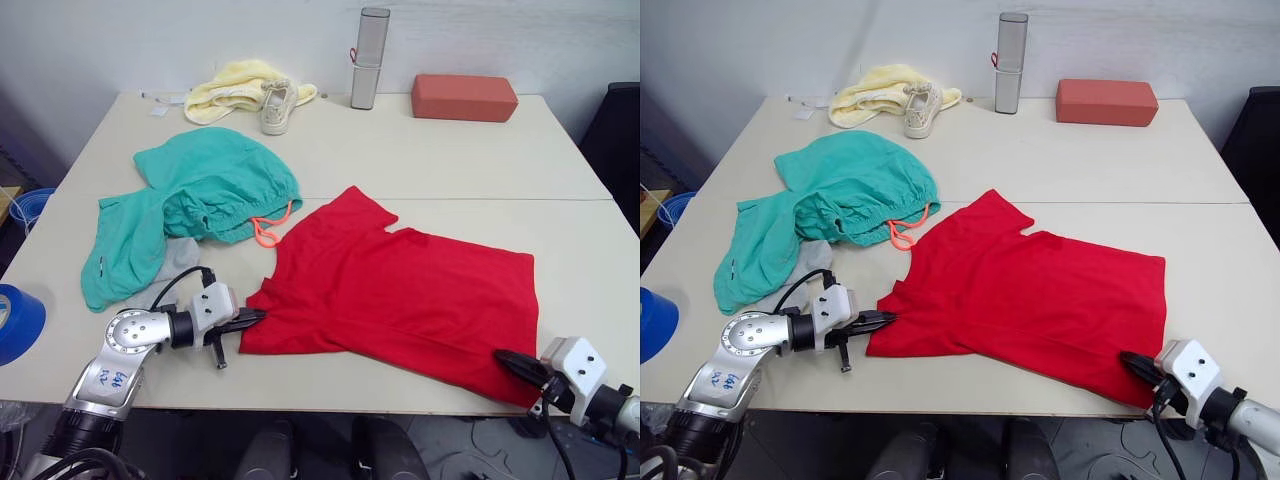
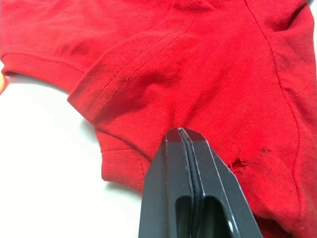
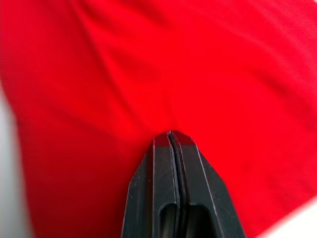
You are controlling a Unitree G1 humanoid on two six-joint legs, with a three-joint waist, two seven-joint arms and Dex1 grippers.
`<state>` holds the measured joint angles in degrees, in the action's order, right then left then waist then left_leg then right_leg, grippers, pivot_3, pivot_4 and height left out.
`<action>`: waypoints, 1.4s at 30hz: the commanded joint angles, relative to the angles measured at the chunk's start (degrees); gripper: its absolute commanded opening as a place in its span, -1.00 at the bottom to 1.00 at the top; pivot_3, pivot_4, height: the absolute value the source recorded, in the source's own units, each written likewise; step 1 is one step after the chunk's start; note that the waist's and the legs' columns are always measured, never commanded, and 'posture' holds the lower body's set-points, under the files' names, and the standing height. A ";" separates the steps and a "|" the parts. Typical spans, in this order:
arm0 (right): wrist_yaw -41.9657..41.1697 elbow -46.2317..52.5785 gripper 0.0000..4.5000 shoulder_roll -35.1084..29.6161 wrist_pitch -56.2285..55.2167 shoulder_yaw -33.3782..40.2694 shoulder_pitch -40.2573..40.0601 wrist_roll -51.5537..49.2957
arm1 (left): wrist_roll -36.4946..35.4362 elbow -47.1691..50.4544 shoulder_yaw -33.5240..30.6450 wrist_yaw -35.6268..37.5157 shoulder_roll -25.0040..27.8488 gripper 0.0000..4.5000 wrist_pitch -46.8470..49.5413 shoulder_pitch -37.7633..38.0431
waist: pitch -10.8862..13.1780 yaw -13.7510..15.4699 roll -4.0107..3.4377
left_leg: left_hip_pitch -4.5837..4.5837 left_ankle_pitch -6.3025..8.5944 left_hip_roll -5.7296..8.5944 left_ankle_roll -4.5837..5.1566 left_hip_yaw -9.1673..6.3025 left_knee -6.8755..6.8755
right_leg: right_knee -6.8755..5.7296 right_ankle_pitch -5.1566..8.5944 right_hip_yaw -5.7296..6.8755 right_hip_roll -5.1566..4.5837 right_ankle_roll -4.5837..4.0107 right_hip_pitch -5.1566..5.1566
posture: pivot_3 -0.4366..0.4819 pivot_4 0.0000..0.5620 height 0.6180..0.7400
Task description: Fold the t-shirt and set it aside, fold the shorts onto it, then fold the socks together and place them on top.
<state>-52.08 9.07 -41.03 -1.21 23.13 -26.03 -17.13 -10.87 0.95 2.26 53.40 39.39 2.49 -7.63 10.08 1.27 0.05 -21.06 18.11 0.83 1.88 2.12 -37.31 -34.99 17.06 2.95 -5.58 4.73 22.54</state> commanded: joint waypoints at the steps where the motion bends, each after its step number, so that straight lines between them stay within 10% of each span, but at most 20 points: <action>1: -2.13 3.56 -0.99 -0.47 -0.69 3.21 -0.25 -4.32 | -1.82 -1.05 -2.46 1.59 0.90 -1.00 -1.21 -0.55 | 0.00 0.01 0.00 | 0.00 0.00 0.00 0.00 0.00 0.00 | 0.00 0.00 0.00 0.00 0.00 0.00 | -0.05 -0.47 1.00; 6: -4.60 15.22 -0.99 0.79 4.51 -2.22 -0.34 -12.50 | -10.43 7.29 -2.78 7.43 -0.08 -1.00 1.52 1.06 | 0.01 -0.20 0.00 | -0.04 0.00 -0.03 -0.03 -0.01 0.00 | -0.02 0.00 0.01 0.00 0.00 0.03 | -0.05 -0.47 1.00; 15: 4.20 15.95 -0.99 2.99 9.92 -14.36 3.57 -2.13 | -3.37 8.43 1.21 2.61 -1.09 -1.00 2.29 1.95 | 0.01 0.11 0.00 | -0.09 0.00 -0.01 -0.01 -0.01 -0.05 | 0.02 0.01 0.01 -0.01 -0.01 0.03 | -0.05 -0.47 1.00; 32: -2.77 0.28 -0.99 -0.93 0.53 2.05 -5.71 -2.87 | 1.51 -1.72 0.33 0.80 0.90 -1.00 -0.40 2.82 | -0.23 0.07 0.06 | 0.09 0.02 -0.02 0.01 -0.01 0.02 | 0.07 0.02 0.01 -0.01 -0.03 -0.11 | -0.05 -0.47 1.00; 42: -13.76 4.78 -0.83 -3.19 1.29 10.27 -5.70 -15.67 | -11.74 3.21 -7.12 10.78 4.00 -0.92 -1.22 5.31 | -0.19 -0.27 -0.11 | -0.01 0.01 -0.04 -0.02 -0.01 0.14 | 0.04 0.05 0.01 0.00 -0.08 0.06 | -0.05 -0.47 1.00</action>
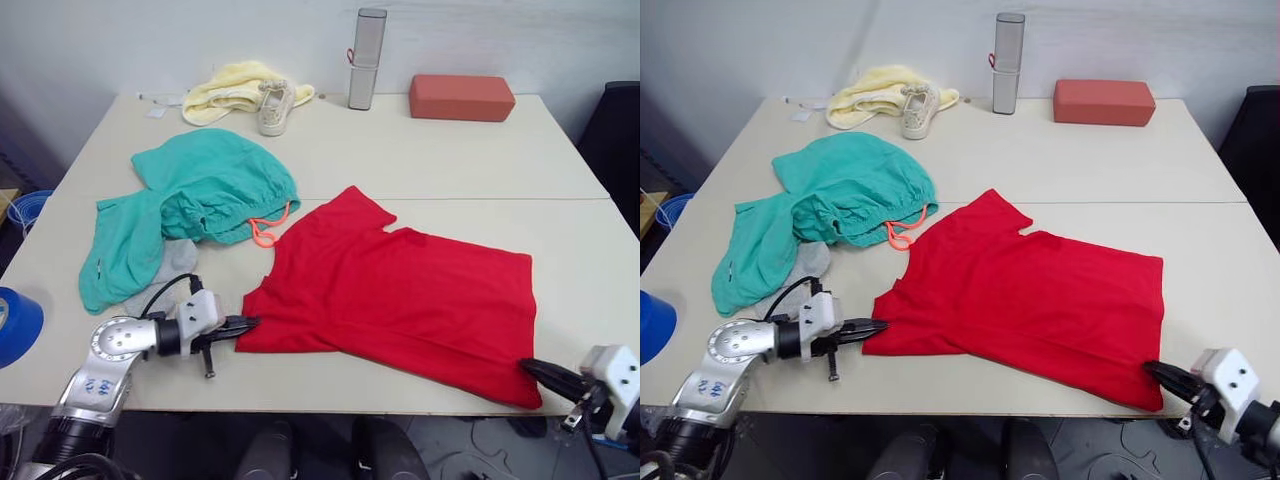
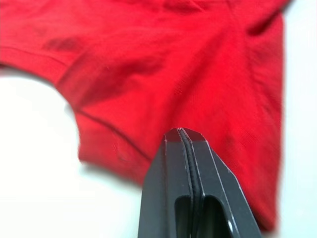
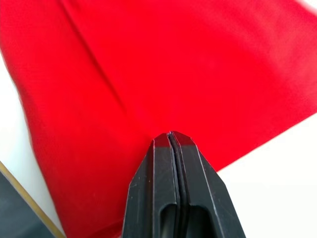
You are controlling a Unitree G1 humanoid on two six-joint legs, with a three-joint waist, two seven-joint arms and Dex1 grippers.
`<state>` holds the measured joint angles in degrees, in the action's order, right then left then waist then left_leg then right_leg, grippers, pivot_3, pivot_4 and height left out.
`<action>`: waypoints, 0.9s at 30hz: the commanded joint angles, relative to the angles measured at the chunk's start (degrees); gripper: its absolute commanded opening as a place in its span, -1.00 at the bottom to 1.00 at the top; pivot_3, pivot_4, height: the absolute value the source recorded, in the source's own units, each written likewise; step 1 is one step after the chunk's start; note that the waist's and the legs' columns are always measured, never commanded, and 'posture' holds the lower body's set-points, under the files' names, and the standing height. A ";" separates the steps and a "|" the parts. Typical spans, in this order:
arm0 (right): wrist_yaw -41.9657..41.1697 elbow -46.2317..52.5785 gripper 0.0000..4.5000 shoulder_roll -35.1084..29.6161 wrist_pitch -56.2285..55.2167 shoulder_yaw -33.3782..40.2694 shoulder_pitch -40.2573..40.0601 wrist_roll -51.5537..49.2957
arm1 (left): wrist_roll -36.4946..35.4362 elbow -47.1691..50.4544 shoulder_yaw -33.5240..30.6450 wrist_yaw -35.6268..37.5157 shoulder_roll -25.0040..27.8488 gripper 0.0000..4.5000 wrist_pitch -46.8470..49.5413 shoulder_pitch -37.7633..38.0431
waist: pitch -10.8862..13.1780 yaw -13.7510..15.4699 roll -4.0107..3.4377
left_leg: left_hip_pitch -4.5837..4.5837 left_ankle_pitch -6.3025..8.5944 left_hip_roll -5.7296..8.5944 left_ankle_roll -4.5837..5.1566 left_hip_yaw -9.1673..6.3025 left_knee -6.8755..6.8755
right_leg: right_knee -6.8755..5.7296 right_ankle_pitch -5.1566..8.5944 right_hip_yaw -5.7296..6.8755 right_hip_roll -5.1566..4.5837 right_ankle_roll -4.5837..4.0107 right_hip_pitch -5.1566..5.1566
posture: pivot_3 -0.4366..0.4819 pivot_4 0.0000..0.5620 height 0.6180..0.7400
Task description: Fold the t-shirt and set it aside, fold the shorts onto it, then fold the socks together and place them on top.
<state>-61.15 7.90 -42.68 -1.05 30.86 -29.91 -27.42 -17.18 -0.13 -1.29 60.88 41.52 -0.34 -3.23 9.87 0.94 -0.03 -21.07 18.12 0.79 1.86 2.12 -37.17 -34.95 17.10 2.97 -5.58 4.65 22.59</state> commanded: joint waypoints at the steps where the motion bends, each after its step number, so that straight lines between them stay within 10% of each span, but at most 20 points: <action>1: -5.66 7.08 -0.73 -1.56 0.51 2.38 -2.38 -5.09 | -5.83 5.09 -3.94 4.14 2.34 -0.83 1.15 1.23 | 0.02 0.09 -0.03 | -0.01 0.00 -0.01 0.00 -0.01 0.00 | 0.00 0.00 0.01 0.00 -0.01 0.00 | -0.05 -0.47 1.00; 9: -7.91 9.72 0.44 -0.74 -8.41 -5.64 -2.73 4.96 | 2.88 4.17 -0.64 5.44 3.63 0.20 -10.79 1.84 | 0.03 0.40 -0.01 | 0.00 0.01 0.00 0.03 0.00 -0.02 | 0.11 0.01 0.00 -0.02 -0.02 -0.06 | -0.05 -0.47 1.00; 17: -2.50 6.15 0.44 -1.01 -11.11 -10.67 0.82 13.28 | 7.55 1.74 3.13 3.33 2.81 0.20 -12.32 -0.15 | 0.03 0.35 -0.02 | -0.01 0.01 0.00 0.01 0.01 -0.01 | 0.08 0.01 0.01 -0.02 -0.02 -0.02 | -0.05 -0.47 1.00; 24: -1.22 0.45 0.47 -1.42 -15.99 -10.63 0.85 16.54 | 12.18 -0.01 4.47 0.16 2.76 0.99 -13.00 -1.38 | 0.02 0.48 -0.03 | 0.01 0.01 0.01 0.01 0.01 -0.03 | 0.09 0.00 0.02 -0.01 -0.01 -0.07 | -0.05 -0.47 1.00; 27: -0.37 -1.70 0.39 -1.31 -19.16 -11.47 1.20 18.03 | 13.97 -1.15 5.50 -0.89 2.42 1.00 -13.06 -2.65 | -0.01 0.54 -0.03 | 0.11 0.01 0.01 0.02 0.02 -0.05 | 0.09 0.00 0.02 -0.01 0.00 -0.18 | -0.05 -0.47 1.00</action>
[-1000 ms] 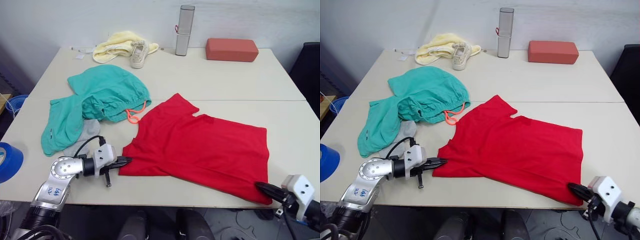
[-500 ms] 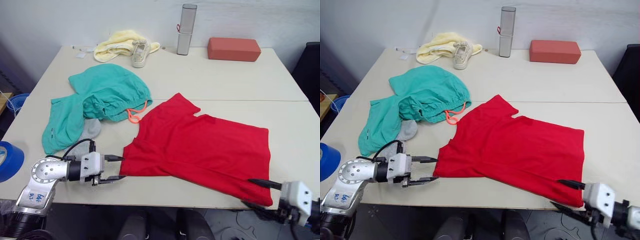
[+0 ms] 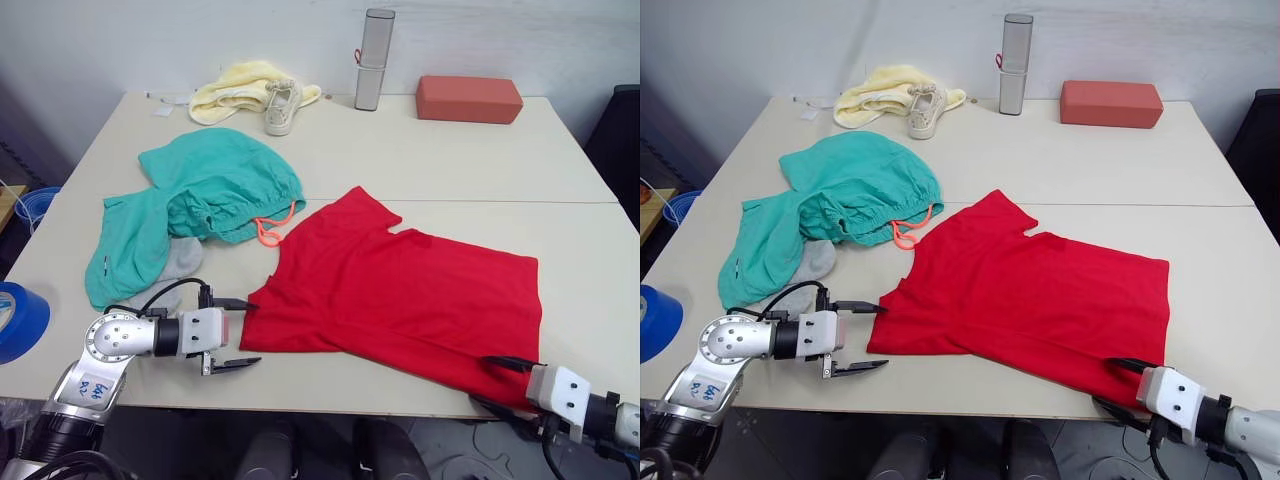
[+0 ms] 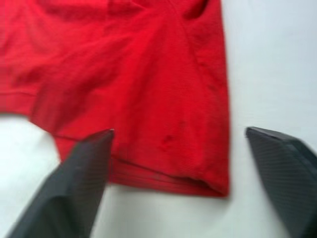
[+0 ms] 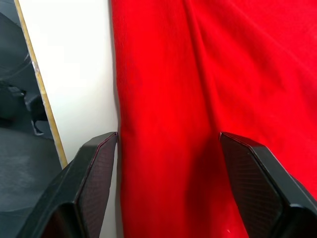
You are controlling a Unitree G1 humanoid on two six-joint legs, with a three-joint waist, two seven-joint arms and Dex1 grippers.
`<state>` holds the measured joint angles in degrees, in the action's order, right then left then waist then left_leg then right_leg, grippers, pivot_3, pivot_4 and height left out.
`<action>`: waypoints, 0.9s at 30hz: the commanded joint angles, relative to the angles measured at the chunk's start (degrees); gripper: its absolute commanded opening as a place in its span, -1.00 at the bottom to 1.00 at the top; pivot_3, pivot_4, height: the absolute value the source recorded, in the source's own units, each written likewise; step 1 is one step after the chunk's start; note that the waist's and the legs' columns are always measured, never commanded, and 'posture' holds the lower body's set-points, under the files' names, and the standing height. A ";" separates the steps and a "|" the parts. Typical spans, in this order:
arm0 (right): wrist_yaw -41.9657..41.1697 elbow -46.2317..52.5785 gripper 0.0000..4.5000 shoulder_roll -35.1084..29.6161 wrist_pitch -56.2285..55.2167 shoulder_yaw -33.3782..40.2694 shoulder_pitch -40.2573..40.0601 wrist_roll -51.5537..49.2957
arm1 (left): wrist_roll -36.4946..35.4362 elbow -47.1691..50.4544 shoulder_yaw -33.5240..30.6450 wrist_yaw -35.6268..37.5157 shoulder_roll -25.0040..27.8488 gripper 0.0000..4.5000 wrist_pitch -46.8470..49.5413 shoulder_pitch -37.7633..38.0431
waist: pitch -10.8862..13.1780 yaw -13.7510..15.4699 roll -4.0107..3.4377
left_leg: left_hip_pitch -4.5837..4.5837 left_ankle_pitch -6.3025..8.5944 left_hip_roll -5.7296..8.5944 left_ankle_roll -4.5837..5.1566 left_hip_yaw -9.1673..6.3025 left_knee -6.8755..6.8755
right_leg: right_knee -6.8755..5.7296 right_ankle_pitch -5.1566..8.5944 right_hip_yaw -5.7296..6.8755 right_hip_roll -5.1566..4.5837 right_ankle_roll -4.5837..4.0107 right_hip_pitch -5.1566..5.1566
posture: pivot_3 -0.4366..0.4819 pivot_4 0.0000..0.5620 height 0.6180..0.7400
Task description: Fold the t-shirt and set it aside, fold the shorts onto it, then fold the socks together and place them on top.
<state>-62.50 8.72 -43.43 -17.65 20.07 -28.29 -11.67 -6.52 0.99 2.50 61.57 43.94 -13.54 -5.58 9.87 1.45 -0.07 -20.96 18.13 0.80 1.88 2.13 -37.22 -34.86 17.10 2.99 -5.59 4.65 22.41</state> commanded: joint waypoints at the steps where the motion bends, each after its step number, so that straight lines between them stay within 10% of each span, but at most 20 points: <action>1: 1.40 -3.19 0.30 -0.49 -3.54 -0.91 -0.24 2.83 | 3.65 -2.49 2.00 -1.73 0.08 1.00 0.38 -0.57 | -0.03 0.02 0.03 | 0.03 0.00 0.00 0.00 0.00 -0.01 | 0.00 0.00 0.00 0.00 0.01 -0.04 | -0.05 -0.47 1.00; 10: 3.54 -7.09 -1.00 -0.89 -9.07 -4.27 1.70 4.89 | 3.79 -5.10 5.38 0.42 0.96 0.05 1.96 -1.56 | -0.16 -0.08 0.06 | 0.83 0.18 -0.01 -0.24 -0.01 0.12 | 0.24 0.19 -0.04 0.00 -0.33 -0.90 | -0.05 -0.47 1.00; 17: 2.65 -7.54 -1.00 -1.48 -10.17 -5.60 1.88 3.00 | 2.42 -4.50 6.36 2.66 1.27 -0.93 3.31 0.36 | -0.45 -0.05 -0.19 | 0.83 0.17 -0.01 -0.23 -0.01 0.13 | 0.25 0.18 -0.04 -0.01 -0.33 -0.90 | -0.05 -0.47 1.00; 27: -1.11 -7.68 -1.00 -4.87 -11.02 -4.11 -0.52 -1.91 | -8.09 10.28 0.72 6.11 7.08 -0.99 11.07 12.50 | -0.44 -1.08 -0.29 | 0.76 0.36 -0.06 0.05 -0.01 0.26 | 0.34 0.27 -0.02 0.01 -0.19 -0.75 | -0.05 -0.47 1.00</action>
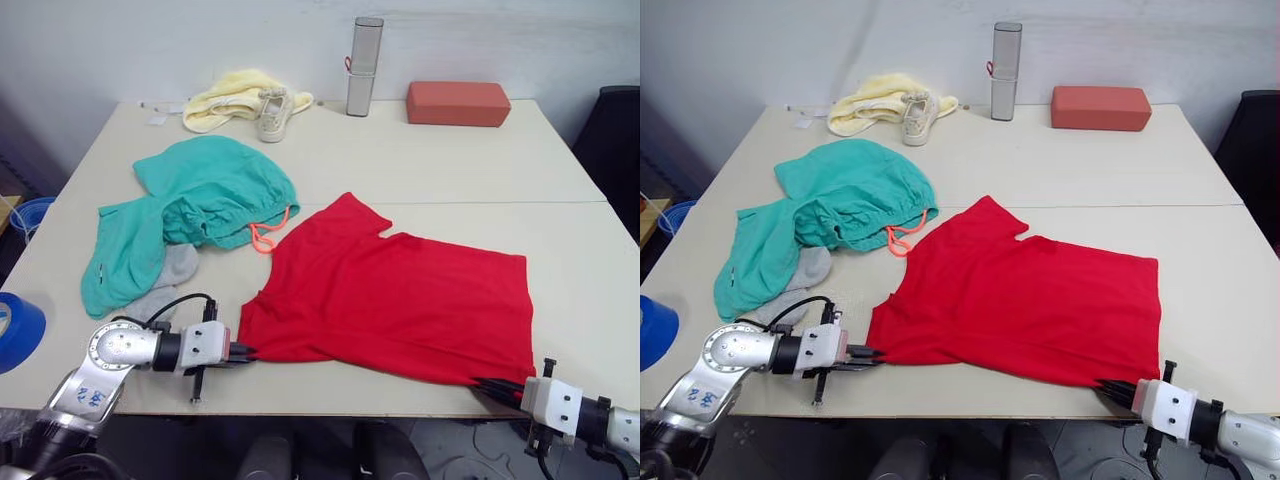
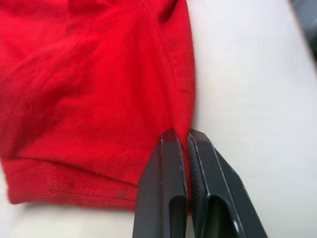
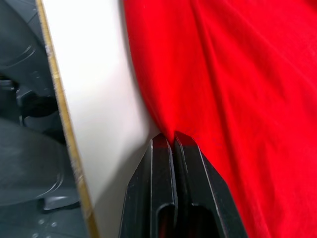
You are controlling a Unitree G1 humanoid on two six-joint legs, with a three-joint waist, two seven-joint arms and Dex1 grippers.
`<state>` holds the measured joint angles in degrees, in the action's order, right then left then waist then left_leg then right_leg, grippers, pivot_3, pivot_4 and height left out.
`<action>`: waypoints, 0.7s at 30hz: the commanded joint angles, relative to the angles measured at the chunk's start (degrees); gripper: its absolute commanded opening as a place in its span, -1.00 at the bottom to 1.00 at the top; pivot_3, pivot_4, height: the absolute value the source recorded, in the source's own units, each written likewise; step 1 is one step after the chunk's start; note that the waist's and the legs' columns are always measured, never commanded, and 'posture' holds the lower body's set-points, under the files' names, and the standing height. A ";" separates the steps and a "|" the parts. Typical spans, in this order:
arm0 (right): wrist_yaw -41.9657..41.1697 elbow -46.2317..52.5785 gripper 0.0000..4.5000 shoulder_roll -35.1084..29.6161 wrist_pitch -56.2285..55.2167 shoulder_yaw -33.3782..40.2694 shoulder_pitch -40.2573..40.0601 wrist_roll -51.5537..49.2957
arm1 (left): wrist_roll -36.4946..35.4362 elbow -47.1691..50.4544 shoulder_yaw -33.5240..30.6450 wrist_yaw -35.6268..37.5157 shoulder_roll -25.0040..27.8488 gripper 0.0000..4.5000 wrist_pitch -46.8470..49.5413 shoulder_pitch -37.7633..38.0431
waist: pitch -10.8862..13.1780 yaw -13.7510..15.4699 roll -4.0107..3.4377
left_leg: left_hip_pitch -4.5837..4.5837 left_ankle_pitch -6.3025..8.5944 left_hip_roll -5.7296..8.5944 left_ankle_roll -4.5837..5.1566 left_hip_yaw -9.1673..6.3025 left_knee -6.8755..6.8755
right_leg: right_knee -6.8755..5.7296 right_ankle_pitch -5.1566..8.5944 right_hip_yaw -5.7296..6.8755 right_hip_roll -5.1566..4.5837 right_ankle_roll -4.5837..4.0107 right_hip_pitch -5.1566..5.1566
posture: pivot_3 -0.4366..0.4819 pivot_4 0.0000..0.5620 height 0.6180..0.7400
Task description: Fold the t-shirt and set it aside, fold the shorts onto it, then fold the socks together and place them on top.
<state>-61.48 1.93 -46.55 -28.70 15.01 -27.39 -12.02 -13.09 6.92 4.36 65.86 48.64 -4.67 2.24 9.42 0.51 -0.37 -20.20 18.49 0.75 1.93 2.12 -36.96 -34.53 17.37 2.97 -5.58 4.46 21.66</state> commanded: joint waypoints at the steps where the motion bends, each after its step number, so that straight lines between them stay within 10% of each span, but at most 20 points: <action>1: -2.62 -1.13 -1.00 -2.29 -0.02 1.11 -1.56 -2.01 | -1.53 5.82 -1.80 1.52 3.00 -0.99 2.33 6.39 | 0.03 -0.31 0.03 | -0.02 0.05 0.00 0.02 0.00 0.00 | 0.04 0.01 0.00 0.00 0.00 0.00 | -0.05 -0.47 1.00; 16: -5.95 -2.73 -1.00 -4.82 4.35 2.53 -1.36 -6.92 | -1.95 17.82 -5.56 -6.87 1.58 -0.99 9.24 18.45 | 0.24 0.67 0.15 | -0.10 0.15 0.01 0.14 0.01 -0.08 | 0.36 0.42 0.00 0.00 -0.74 -0.13 | -0.05 -0.47 1.00; 21: -7.24 -0.37 -0.44 -4.59 7.16 3.51 -1.53 -10.52 | -6.23 16.79 -8.70 -4.64 2.80 -0.54 11.91 16.86 | 0.35 0.84 0.11 | -0.11 0.16 0.00 0.11 0.00 -0.08 | 0.33 0.42 0.00 0.00 -0.74 -0.10 | -0.05 -0.47 1.00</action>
<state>-68.07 -0.11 -51.14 -22.06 16.31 -28.37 -20.57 -17.28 23.65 -2.46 59.96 50.61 6.98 19.15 9.77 1.35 -0.27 -20.31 18.64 0.75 2.04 2.12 -37.04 -34.20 17.80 2.97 -5.58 3.72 21.57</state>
